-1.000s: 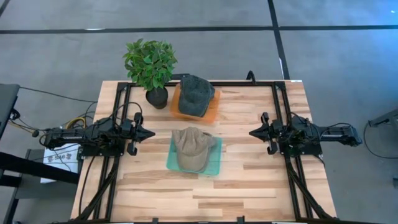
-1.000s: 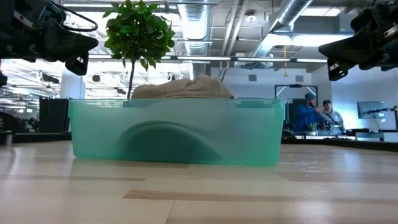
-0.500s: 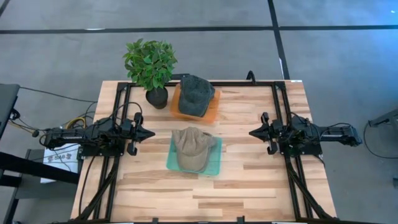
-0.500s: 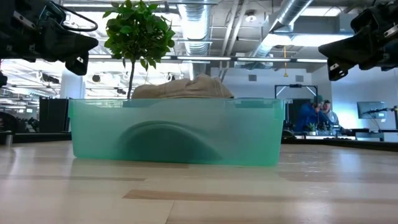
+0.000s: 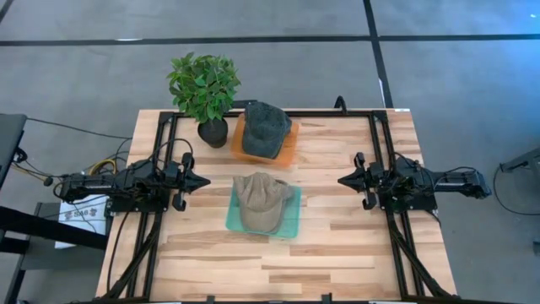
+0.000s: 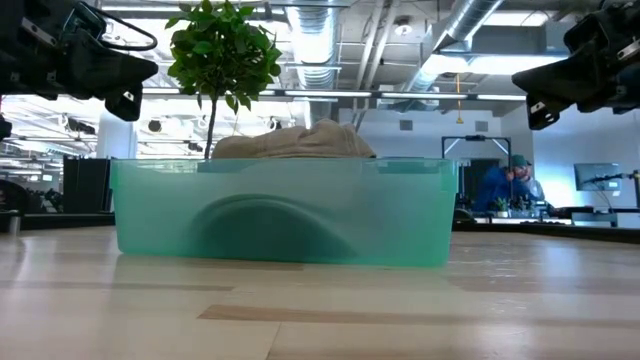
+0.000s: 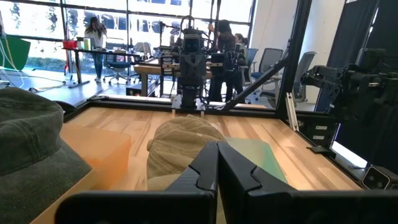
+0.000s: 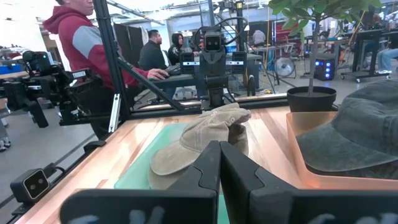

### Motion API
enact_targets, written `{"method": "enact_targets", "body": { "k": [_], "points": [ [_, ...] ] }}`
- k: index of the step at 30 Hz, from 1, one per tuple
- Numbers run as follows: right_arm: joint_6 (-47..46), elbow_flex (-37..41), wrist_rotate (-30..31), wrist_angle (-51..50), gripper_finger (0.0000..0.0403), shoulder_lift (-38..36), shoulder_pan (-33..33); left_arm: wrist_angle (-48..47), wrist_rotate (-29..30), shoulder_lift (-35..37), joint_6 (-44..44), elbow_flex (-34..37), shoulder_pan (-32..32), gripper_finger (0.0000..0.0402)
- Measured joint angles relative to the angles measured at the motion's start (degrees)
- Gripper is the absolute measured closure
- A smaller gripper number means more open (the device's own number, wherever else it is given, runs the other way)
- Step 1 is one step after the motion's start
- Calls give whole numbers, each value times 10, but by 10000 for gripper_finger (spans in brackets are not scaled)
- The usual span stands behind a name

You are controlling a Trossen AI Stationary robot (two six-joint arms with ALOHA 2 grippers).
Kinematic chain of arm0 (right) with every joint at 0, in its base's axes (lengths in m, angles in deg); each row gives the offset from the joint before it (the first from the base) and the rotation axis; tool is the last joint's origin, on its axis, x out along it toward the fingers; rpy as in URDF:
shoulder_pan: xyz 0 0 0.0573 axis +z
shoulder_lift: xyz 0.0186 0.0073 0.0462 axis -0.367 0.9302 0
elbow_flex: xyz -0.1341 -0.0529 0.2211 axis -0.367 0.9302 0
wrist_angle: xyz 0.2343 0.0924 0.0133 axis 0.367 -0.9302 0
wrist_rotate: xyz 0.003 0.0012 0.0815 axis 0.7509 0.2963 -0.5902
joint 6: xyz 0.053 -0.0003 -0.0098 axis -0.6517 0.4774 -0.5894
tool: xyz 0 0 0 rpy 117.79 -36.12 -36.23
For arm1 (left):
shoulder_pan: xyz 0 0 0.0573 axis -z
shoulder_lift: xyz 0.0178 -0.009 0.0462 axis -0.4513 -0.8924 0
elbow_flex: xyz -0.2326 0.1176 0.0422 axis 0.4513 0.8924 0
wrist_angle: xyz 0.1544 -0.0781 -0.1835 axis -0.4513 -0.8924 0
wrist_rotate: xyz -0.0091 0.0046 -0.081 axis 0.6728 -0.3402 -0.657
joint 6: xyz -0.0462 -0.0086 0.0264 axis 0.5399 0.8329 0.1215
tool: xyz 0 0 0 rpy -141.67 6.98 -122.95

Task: Pick & Place hat
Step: Return to Home Position

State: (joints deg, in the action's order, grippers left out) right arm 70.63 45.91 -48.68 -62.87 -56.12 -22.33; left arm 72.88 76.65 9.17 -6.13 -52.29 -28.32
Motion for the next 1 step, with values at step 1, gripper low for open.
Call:
{"method": "enact_targets", "body": {
  "k": [1],
  "points": [
    [0, 0, 0, 0, 403, 0, 0, 0, 0, 0, 0, 0, 0, 402]
  ]
}}
